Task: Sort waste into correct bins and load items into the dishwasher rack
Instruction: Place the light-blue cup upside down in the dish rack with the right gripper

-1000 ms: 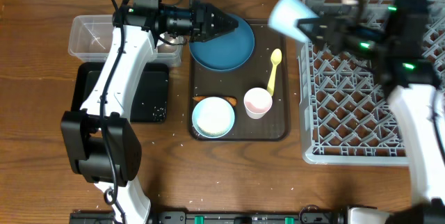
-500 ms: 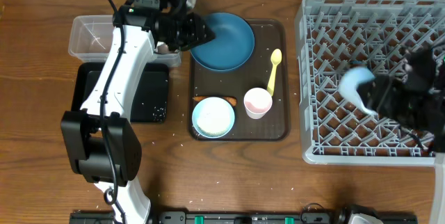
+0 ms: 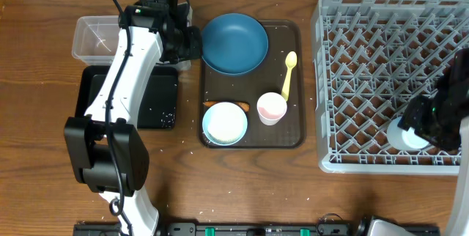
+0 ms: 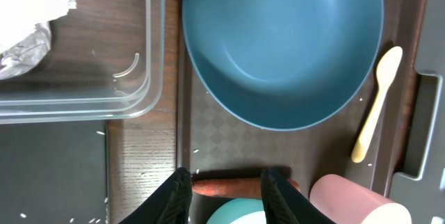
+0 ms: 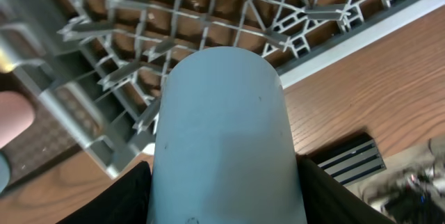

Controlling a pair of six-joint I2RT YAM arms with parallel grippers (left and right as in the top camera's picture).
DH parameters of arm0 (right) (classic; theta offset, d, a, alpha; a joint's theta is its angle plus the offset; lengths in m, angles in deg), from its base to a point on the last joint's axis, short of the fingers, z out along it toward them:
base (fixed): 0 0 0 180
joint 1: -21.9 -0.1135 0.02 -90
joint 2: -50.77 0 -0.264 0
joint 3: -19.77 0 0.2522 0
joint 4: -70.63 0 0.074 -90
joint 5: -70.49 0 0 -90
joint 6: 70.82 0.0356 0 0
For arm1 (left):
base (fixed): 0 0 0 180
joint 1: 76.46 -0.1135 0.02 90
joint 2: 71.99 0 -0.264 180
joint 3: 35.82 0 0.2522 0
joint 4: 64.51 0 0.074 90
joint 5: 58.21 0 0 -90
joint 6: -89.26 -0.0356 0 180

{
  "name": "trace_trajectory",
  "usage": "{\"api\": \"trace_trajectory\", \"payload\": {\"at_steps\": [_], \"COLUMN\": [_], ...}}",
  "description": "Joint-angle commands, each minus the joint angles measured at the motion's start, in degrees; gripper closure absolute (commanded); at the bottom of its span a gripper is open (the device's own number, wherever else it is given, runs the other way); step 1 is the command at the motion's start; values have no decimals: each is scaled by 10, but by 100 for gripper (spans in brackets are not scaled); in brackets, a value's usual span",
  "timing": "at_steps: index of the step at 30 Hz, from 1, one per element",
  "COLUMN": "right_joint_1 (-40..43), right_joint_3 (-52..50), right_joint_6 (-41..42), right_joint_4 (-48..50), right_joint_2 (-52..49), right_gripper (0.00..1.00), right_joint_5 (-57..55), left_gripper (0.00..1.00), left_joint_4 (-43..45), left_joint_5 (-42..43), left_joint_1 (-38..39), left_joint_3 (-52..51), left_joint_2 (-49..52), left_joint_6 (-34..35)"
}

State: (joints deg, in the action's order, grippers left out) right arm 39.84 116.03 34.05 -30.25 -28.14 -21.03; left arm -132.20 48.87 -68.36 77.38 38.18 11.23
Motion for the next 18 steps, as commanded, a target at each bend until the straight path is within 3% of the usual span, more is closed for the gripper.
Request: {"api": "trace_trajectory", "payload": {"at_steps": [1,7,18], "right_joint_1": [18,23,17], "right_joint_3": [6,6,0], "right_joint_6": [0,-14,-23], "right_joint_4": [14,75,111], "right_joint_2": [-30,-81,-144], "right_gripper": [47,52,48], "right_joint_5": [-21,36,41], "left_gripper": [64,64,64], "left_joint_4": [-3,-3,-3], "left_joint_5": [-17,-17,-17], "left_joint_1": [0,0,0], "left_joint_3": [-9,-9,-9], "left_joint_2": [-1,0,0], "left_joint_6": [-10,-10,-10]}}
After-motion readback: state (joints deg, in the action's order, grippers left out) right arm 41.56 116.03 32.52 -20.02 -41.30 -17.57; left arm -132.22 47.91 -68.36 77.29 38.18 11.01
